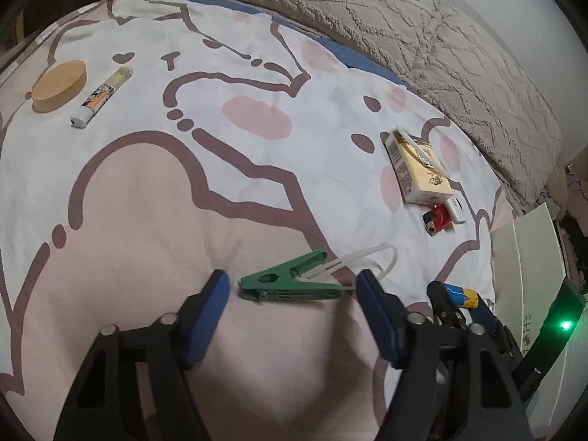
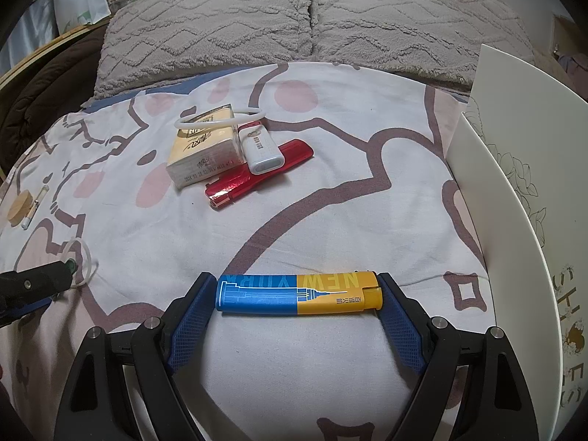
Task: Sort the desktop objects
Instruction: 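Close the left tool on the green clothespin while the right tool lifts the lighter, then carry the clothespin and lighter with both tools toward the shoe box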
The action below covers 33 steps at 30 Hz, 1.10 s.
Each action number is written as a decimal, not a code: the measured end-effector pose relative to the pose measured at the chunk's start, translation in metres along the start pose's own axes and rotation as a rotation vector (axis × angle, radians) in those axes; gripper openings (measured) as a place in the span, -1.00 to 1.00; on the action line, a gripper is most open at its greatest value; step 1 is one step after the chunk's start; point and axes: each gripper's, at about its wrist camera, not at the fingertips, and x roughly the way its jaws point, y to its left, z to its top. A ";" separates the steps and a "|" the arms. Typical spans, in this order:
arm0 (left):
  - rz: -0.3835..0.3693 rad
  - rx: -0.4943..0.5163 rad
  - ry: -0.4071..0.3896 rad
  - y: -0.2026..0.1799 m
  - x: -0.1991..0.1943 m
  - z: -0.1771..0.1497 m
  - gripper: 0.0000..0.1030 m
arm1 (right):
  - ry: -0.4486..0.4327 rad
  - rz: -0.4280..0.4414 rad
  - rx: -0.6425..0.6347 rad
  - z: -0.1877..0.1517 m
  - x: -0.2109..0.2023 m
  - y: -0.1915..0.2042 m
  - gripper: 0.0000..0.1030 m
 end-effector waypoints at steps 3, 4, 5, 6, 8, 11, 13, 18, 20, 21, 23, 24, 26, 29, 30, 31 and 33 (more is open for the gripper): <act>0.003 0.014 -0.010 0.002 0.001 0.000 0.13 | 0.000 0.001 0.000 0.000 0.000 0.000 0.67; 0.003 0.023 -0.014 0.002 0.001 0.000 0.06 | -0.001 0.001 0.000 0.000 0.000 0.000 0.67; 0.002 0.029 -0.016 0.002 0.001 0.000 0.04 | -0.004 0.002 0.001 0.000 0.000 0.000 0.67; -0.002 0.032 -0.017 0.003 0.001 0.000 0.04 | -0.009 0.003 0.002 0.000 -0.001 0.000 0.67; -0.008 0.041 -0.019 0.003 0.000 0.000 0.04 | -0.011 0.007 0.005 0.000 -0.001 -0.001 0.67; -0.014 0.052 -0.018 0.003 -0.001 0.000 0.03 | -0.010 -0.007 -0.006 0.001 -0.001 0.001 0.67; -0.019 0.054 -0.019 0.004 -0.001 0.000 0.03 | -0.010 -0.009 -0.008 0.002 -0.001 0.001 0.66; -0.016 0.094 -0.022 0.001 -0.002 -0.002 0.03 | -0.015 -0.023 -0.018 0.003 -0.003 0.002 0.58; -0.018 0.101 -0.017 0.002 -0.002 -0.001 0.03 | -0.015 -0.029 -0.021 0.004 -0.005 0.002 0.58; -0.018 0.102 -0.014 0.002 -0.002 -0.001 0.03 | -0.013 -0.028 -0.020 0.004 -0.006 0.002 0.58; -0.019 0.111 -0.010 0.001 -0.003 0.001 0.03 | -0.008 -0.027 -0.012 0.005 -0.007 0.002 0.58; -0.021 0.118 -0.010 0.001 -0.003 0.001 0.03 | -0.006 -0.028 -0.010 0.006 -0.008 0.002 0.58; -0.022 0.148 -0.014 -0.003 -0.005 0.001 0.03 | -0.001 -0.029 -0.009 0.007 -0.011 0.002 0.58; -0.034 0.168 -0.002 -0.007 -0.006 0.002 0.03 | 0.000 -0.038 -0.009 0.007 -0.014 0.003 0.58; -0.038 0.169 0.000 -0.009 -0.007 0.002 0.03 | 0.004 -0.041 -0.009 0.008 -0.016 0.004 0.58; -0.038 0.176 -0.004 -0.011 -0.009 0.002 0.03 | 0.008 -0.041 -0.009 0.008 -0.017 0.004 0.58; -0.037 0.183 -0.010 -0.014 -0.011 0.002 0.03 | 0.009 -0.041 -0.014 0.008 -0.021 0.006 0.58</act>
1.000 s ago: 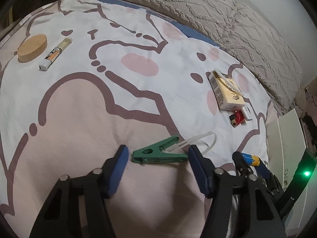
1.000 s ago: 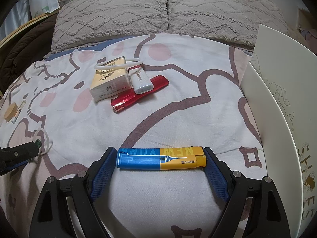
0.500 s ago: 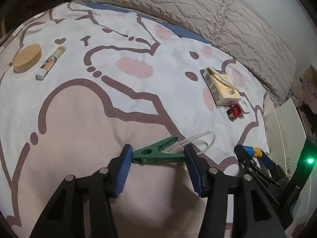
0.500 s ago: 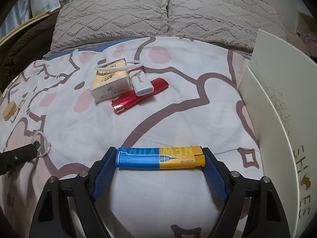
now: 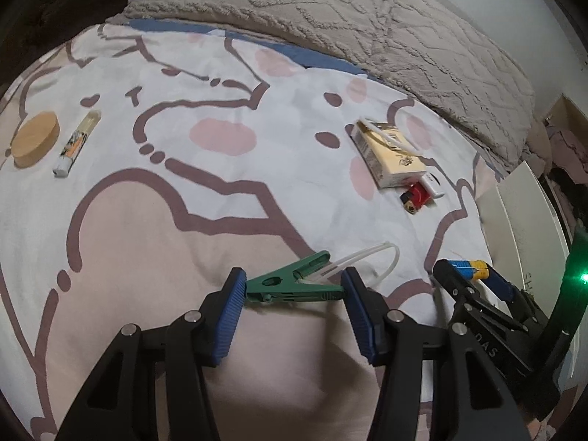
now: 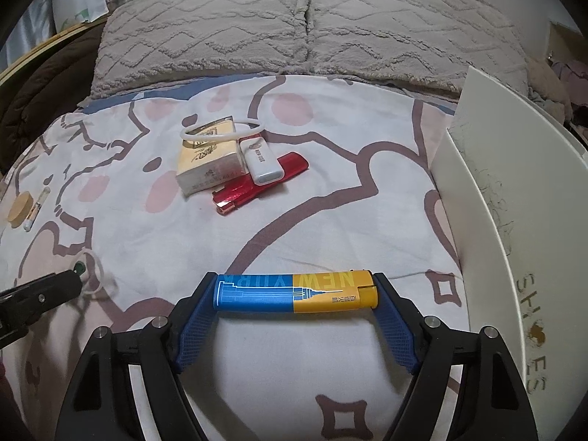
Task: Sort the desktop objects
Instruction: 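Carry the clothespin and lighter with both tools toward the shoe box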
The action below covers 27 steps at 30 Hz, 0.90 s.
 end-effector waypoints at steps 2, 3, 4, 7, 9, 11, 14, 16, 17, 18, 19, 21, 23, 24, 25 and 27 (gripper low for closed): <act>-0.012 -0.003 0.000 -0.002 -0.002 0.000 0.03 | 0.005 -0.002 -0.004 0.000 -0.004 0.000 0.58; -0.017 -0.002 0.000 -0.003 -0.003 0.000 0.03 | 0.011 -0.006 -0.003 0.000 -0.006 0.000 0.58; -0.018 0.001 -0.002 -0.004 -0.005 -0.001 0.03 | 0.013 -0.008 0.000 0.000 -0.009 -0.001 0.58; -0.027 0.011 -0.008 -0.007 -0.011 -0.001 0.03 | 0.017 -0.004 0.024 0.001 -0.020 -0.006 0.58; -0.030 0.021 -0.013 -0.010 -0.015 -0.001 0.03 | 0.020 0.002 0.034 0.002 -0.027 -0.008 0.58; -0.032 0.032 -0.016 -0.012 -0.019 -0.001 0.03 | 0.017 0.002 0.035 0.002 -0.034 -0.008 0.58; -0.035 0.058 -0.030 -0.018 -0.026 0.001 0.03 | 0.003 0.004 0.033 0.004 -0.048 -0.009 0.58; -0.036 0.075 -0.045 -0.022 -0.032 0.001 0.03 | -0.010 0.008 0.037 0.006 -0.057 -0.010 0.58; -0.036 0.087 -0.057 -0.025 -0.036 0.002 0.03 | -0.016 0.011 0.040 0.007 -0.062 -0.010 0.58; -0.037 0.094 -0.064 -0.027 -0.039 0.002 0.03 | -0.024 0.012 0.043 0.009 -0.067 -0.011 0.58; -0.042 0.100 -0.073 -0.029 -0.043 0.003 0.03 | -0.029 0.013 0.043 0.010 -0.071 -0.012 0.58; -0.050 0.102 -0.081 -0.032 -0.048 0.004 0.03 | -0.044 0.011 0.046 0.012 -0.080 -0.014 0.58; -0.059 0.109 -0.091 -0.036 -0.054 0.005 0.03 | -0.057 0.010 0.050 0.013 -0.090 -0.017 0.58; -0.062 0.114 -0.095 -0.038 -0.056 0.005 0.03 | -0.061 0.011 0.052 0.014 -0.094 -0.018 0.58; -0.065 0.120 -0.099 -0.041 -0.059 0.005 0.03 | -0.064 0.010 0.053 0.014 -0.097 -0.019 0.58; -0.076 0.132 -0.108 -0.048 -0.065 0.005 0.03 | -0.077 0.006 0.058 0.014 -0.106 -0.023 0.58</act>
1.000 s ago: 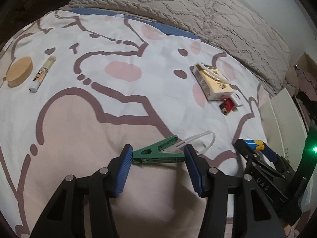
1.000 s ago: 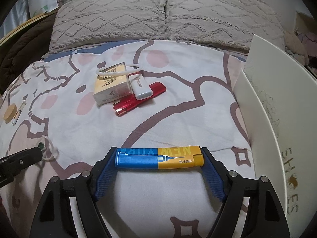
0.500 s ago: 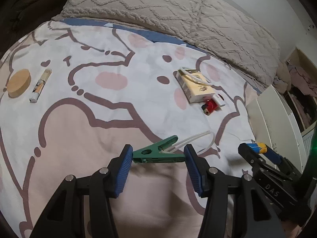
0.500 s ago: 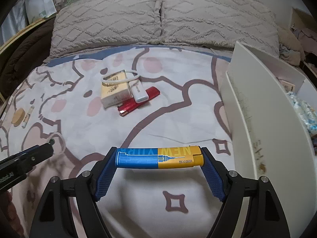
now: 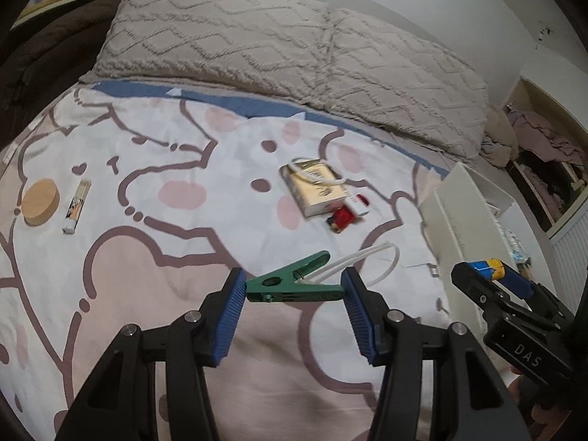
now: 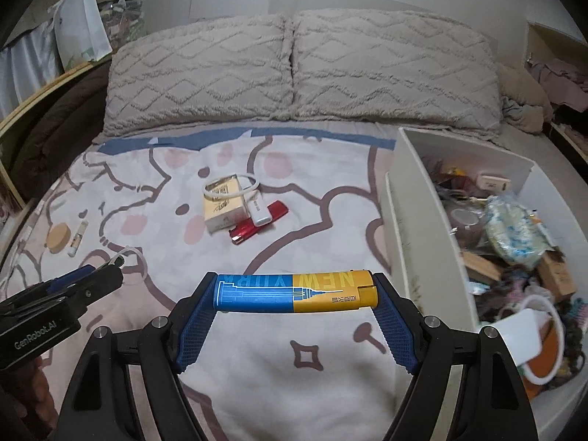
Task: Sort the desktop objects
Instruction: 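Carry the clothespin and lighter with both tools toward the shoe box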
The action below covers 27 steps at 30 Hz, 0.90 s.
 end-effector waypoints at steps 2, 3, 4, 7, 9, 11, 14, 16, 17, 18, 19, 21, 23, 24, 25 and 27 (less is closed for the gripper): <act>-0.012 0.015 -0.013 -0.008 -0.006 0.002 0.03 | -0.007 -0.002 0.007 0.001 -0.006 -0.003 0.58; -0.017 0.021 -0.017 -0.011 -0.009 0.003 0.03 | -0.013 -0.003 0.014 0.002 -0.011 -0.006 0.58; -0.023 0.030 -0.024 -0.015 -0.012 0.004 0.03 | -0.019 -0.003 0.019 0.002 -0.015 -0.008 0.58; -0.040 0.053 -0.048 -0.026 -0.021 0.008 0.03 | -0.041 -0.011 0.031 0.004 -0.028 -0.015 0.58; -0.052 0.065 -0.060 -0.033 -0.026 0.010 0.03 | -0.057 -0.022 0.040 0.005 -0.037 -0.021 0.58; -0.068 0.075 -0.076 -0.042 -0.033 0.011 0.03 | -0.072 -0.035 0.050 0.004 -0.046 -0.028 0.58; -0.095 0.095 -0.084 -0.055 -0.039 0.010 0.03 | -0.086 -0.054 0.067 0.002 -0.057 -0.039 0.58; -0.116 0.112 -0.084 -0.065 -0.042 0.008 0.03 | -0.094 -0.071 0.080 0.001 -0.065 -0.050 0.58; -0.126 0.123 -0.084 -0.071 -0.043 0.008 0.03 | -0.098 -0.079 0.086 0.000 -0.069 -0.054 0.58; -0.136 0.133 -0.085 -0.078 -0.044 0.007 0.03 | -0.101 -0.086 0.092 0.000 -0.072 -0.058 0.58; -0.147 0.143 -0.085 -0.083 -0.044 0.006 0.03 | -0.104 -0.093 0.098 -0.001 -0.075 -0.062 0.58; -0.164 0.155 -0.084 -0.092 -0.044 0.005 0.03 | -0.111 -0.107 0.111 -0.003 -0.081 -0.072 0.58; -0.182 0.171 -0.083 -0.103 -0.044 0.003 0.03 | -0.114 -0.121 0.124 -0.006 -0.085 -0.080 0.58; -0.190 0.178 -0.083 -0.107 -0.044 0.003 0.03 | -0.115 -0.128 0.132 -0.008 -0.088 -0.084 0.58; -0.197 0.183 -0.082 -0.111 -0.044 0.002 0.03 | -0.115 -0.132 0.136 -0.009 -0.089 -0.087 0.58; -0.205 0.193 -0.079 -0.119 -0.043 0.002 0.03 | -0.116 -0.144 0.145 -0.013 -0.093 -0.094 0.58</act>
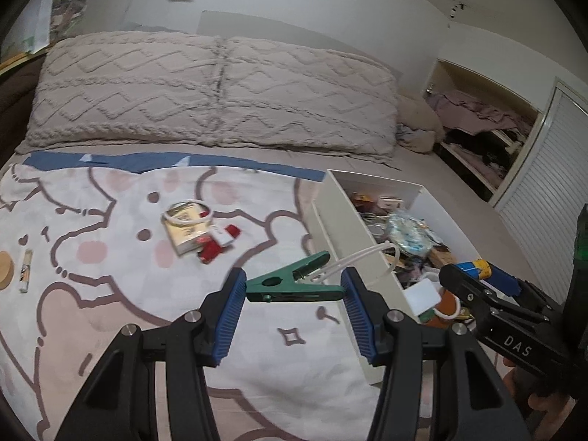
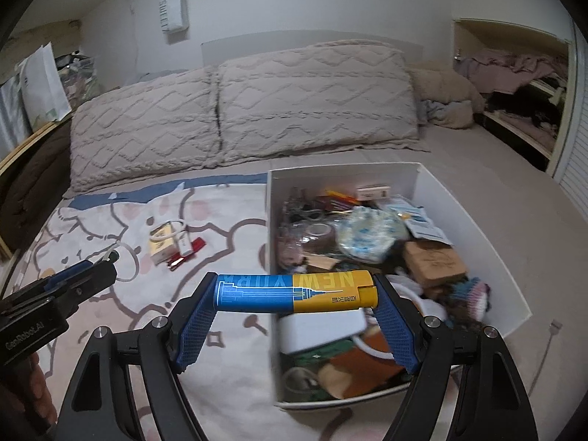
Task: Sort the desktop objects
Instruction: 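Carry the clothespin and lighter with both tools toward the shoe box, then lower the held clothespin and lighter with both tools over the shoe box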
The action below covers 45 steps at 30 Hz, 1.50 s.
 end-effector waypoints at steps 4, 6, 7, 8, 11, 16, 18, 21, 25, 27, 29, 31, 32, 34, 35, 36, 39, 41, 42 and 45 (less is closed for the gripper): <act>-0.014 0.021 0.002 -0.012 0.002 0.001 0.03 | 0.002 -0.015 0.011 -0.005 -0.004 -0.012 0.58; -0.022 0.036 -0.001 -0.018 0.003 0.002 0.03 | 0.004 -0.022 0.020 -0.008 -0.005 -0.020 0.58; -0.024 0.039 -0.002 -0.020 0.004 0.002 0.03 | 0.006 -0.025 0.024 -0.009 -0.005 -0.023 0.58; -0.028 0.042 -0.002 -0.022 0.005 0.002 0.03 | 0.006 -0.030 0.029 -0.011 -0.006 -0.026 0.58; -0.039 0.048 0.000 -0.029 0.007 0.003 0.03 | 0.009 -0.040 0.040 -0.013 -0.008 -0.036 0.58; -0.064 0.061 0.004 -0.038 0.012 0.005 0.03 | 0.009 -0.061 0.037 -0.015 -0.011 -0.053 0.58; -0.071 0.071 -0.002 -0.042 0.014 0.008 0.03 | 0.015 -0.053 0.055 -0.014 -0.011 -0.063 0.58; -0.080 0.086 -0.011 -0.048 0.018 0.011 0.03 | 0.017 -0.066 0.071 -0.011 -0.011 -0.077 0.58; -0.103 0.098 -0.017 -0.057 0.025 0.016 0.03 | 0.007 -0.112 0.064 -0.006 -0.012 -0.089 0.58; -0.111 0.106 -0.021 -0.063 0.028 0.018 0.03 | 0.003 -0.124 0.069 -0.003 -0.012 -0.097 0.58; -0.121 0.112 -0.024 -0.067 0.031 0.020 0.03 | 0.003 -0.132 0.082 0.001 -0.012 -0.104 0.58; -0.128 0.117 -0.024 -0.071 0.034 0.022 0.03 | 0.016 -0.132 0.106 0.003 -0.011 -0.114 0.58; -0.133 0.121 -0.022 -0.074 0.037 0.024 0.03 | 0.023 -0.131 0.119 0.005 -0.009 -0.120 0.58; -0.139 0.135 -0.023 -0.080 0.040 0.025 0.03 | 0.032 -0.121 0.141 0.008 -0.007 -0.129 0.58; -0.141 0.141 -0.023 -0.082 0.041 0.025 0.03 | 0.038 -0.112 0.152 0.010 -0.006 -0.133 0.58; -0.143 0.146 -0.024 -0.084 0.043 0.025 0.03 | 0.044 -0.104 0.161 0.012 -0.005 -0.137 0.58; -0.152 0.150 -0.017 -0.088 0.049 0.026 0.03 | 0.075 -0.087 0.162 0.017 0.000 -0.143 0.58; -0.158 0.152 -0.011 -0.090 0.053 0.025 0.03 | 0.099 -0.074 0.153 0.019 0.004 -0.144 0.58; -0.160 0.154 -0.008 -0.092 0.055 0.025 0.03 | 0.117 -0.061 0.145 0.019 0.007 -0.145 0.58; -0.166 0.160 0.002 -0.094 0.060 0.024 0.03 | 0.176 -0.023 0.126 0.020 0.017 -0.145 0.58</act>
